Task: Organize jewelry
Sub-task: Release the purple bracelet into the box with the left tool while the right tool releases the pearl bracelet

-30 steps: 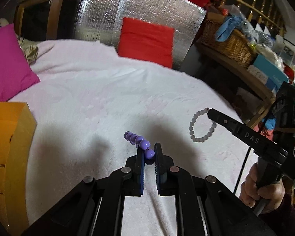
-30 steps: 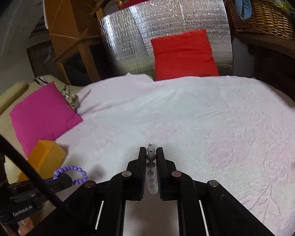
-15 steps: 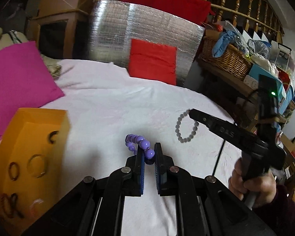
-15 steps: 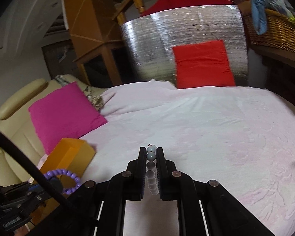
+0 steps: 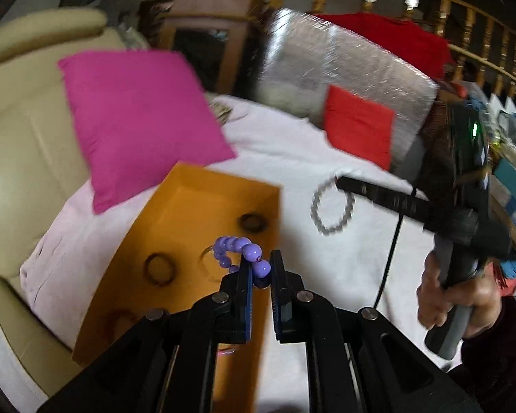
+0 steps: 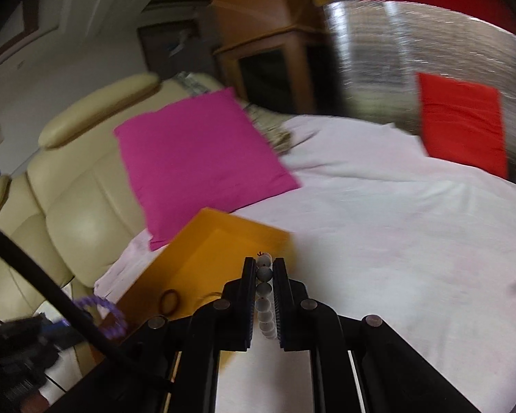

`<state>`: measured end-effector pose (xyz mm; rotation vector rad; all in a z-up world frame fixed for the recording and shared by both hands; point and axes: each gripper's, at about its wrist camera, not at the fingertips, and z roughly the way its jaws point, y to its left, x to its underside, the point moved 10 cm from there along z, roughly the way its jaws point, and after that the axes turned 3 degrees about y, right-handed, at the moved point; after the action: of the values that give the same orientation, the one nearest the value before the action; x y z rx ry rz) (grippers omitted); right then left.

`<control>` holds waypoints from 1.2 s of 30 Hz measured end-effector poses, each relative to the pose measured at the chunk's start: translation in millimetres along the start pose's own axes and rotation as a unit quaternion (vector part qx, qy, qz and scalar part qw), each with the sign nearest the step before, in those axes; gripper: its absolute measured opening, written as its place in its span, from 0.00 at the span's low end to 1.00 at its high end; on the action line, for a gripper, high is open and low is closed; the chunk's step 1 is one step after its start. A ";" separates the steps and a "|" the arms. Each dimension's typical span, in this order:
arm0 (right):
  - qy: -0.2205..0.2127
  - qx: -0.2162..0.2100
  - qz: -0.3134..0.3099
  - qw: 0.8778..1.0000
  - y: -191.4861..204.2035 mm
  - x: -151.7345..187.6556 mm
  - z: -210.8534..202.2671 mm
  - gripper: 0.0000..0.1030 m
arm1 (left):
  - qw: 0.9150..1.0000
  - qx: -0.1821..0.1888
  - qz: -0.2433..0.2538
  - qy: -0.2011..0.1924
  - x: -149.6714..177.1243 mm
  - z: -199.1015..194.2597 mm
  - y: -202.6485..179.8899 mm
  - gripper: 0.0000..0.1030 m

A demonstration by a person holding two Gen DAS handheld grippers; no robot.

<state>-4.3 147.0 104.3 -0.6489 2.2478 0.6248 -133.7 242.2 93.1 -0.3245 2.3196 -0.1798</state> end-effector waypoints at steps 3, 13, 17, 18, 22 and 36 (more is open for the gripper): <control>0.031 -0.016 -0.012 0.999 32.0 -4.8 36.1 0.10 | 0.999 -0.012 -0.014 0.027 10.7 22.9 22.6 0.09; 0.133 -0.058 0.022 0.989 75.8 -4.8 164.8 0.10 | 0.994 -0.023 -0.061 0.092 31.7 86.7 64.6 0.09; 0.156 -0.072 0.041 0.984 82.4 -6.5 195.8 0.10 | 0.993 -0.014 -0.061 0.101 33.0 99.0 61.6 0.09; 0.162 -0.067 0.043 0.984 83.3 -5.3 202.0 0.10 | 0.993 -0.014 -0.062 0.103 33.3 100.9 60.6 0.09; 0.182 -0.029 0.042 0.982 71.0 0.0 218.2 0.12 | 0.992 -0.030 -0.046 0.111 34.6 107.6 53.7 0.18; 0.101 -0.004 0.016 0.995 40.9 -11.7 85.8 0.34 | 0.991 -0.130 -0.005 0.020 13.9 12.2 33.8 0.67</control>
<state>20.4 232.2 68.2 -0.7088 2.4471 0.6062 -140.2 270.2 67.5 -0.4658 2.3834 0.1127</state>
